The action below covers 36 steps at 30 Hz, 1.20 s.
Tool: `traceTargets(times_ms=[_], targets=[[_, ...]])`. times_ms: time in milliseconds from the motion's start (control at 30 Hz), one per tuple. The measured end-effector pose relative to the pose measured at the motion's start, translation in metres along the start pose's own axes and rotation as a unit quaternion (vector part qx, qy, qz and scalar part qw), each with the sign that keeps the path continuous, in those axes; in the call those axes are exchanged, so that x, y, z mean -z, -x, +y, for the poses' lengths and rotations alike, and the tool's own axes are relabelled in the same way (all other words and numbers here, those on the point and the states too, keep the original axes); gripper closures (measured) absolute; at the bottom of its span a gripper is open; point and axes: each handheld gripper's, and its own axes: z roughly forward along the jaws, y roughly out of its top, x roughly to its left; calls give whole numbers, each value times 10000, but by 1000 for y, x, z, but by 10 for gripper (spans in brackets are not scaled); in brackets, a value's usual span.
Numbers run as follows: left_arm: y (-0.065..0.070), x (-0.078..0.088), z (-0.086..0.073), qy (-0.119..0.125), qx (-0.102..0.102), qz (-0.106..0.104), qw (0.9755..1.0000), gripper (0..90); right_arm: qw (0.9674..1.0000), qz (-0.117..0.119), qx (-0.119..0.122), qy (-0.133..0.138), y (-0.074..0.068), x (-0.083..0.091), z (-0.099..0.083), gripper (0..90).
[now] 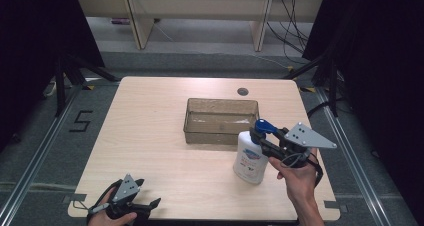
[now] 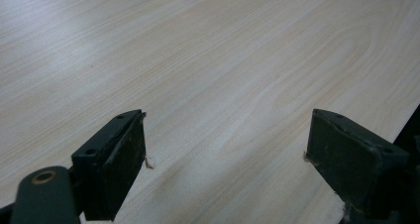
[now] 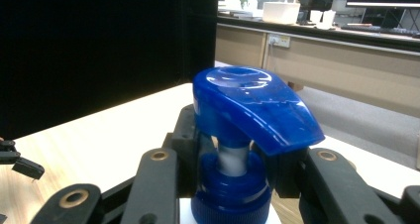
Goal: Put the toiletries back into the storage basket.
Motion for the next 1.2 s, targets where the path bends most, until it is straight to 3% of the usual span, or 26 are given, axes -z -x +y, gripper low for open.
traceTargets(times_ms=[67,100,133,167,200,233,267,367,433,500,533,567,667,733,767,800,833,900,933,1000,1133,1167,1200], targets=[[1,0,-1,120,105,14,9999,148,10000,-12,-9,23,0,-1,2,643],[-1,2,-1,79,31,58,9999,148,10000,-17,-71,-9,-1,-1,2,653],[0,2,-1,135,103,14,9999,148,10000,-66,7,58,1,-2,4,656],[1,1,-1,192,159,3,9997,148,9999,-28,-101,29,0,-2,5,657],[1,2,-1,111,81,28,9999,148,10000,-74,24,59,1,-2,7,657],[1,2,-1,71,39,38,10000,148,10000,-14,-65,1,-1,-1,8,658],[0,2,-1,60,11,38,10000,148,10000,-51,1,19,-1,0,10,658],[0,2,-1,63,16,63,10000,148,9999,-75,42,79,2,1,13,658],[0,2,0,49,11,39,10000,148,9999,-88,-67,101,2,2,14,658],[-1,1,-1,56,9,101,9999,148,9999,-85,18,143,4,2,16,658],[1,0,-1,128,112,-2,9999,148,9998,-46,-133,121,3,2,18,658],[0,1,-1,67,35,12,10000,148,9998,-111,25,178,5,2,21,658],[0,1,-1,117,93,18,9999,148,9998,-47,-22,183,6,0,25,658],[-2,2,-1,19,-9,62,10000,148,9997,-93,13,210,7,-1,29,658],[-1,2,-1,52,29,67,10000,148,9998,-13,-116,190,6,-1,30,658],[-1,1,-1,68,10,128,9999,148,9997,-62,18,233,8,-2,33,658],[-2,2,-1,5,-10,52,10000,148,9997,-76,37,235,9,-2,35,658],[-2,2,-1,11,-9,71,10000,148,9997,-20,-111,207,8,-4,38,658],[-1,1,-1,63,71,37,9999,148,9997,-46,-37,255,10,-4,40,658],[0,1,-1,128,111,68,9998,148,9996,7,-120,238,11,-5,43,658],[-1,1,-1,69,25,145,9999,148,9994,62,-224,264,12,-7,48,658],[-1,1,-1,92,105,-1,9999,148,9994,23,-156,308,15,-9,52,658],[0,1,-1,118,102,52,9999,148,9993,61,-220,297,15,-9,54,658]])
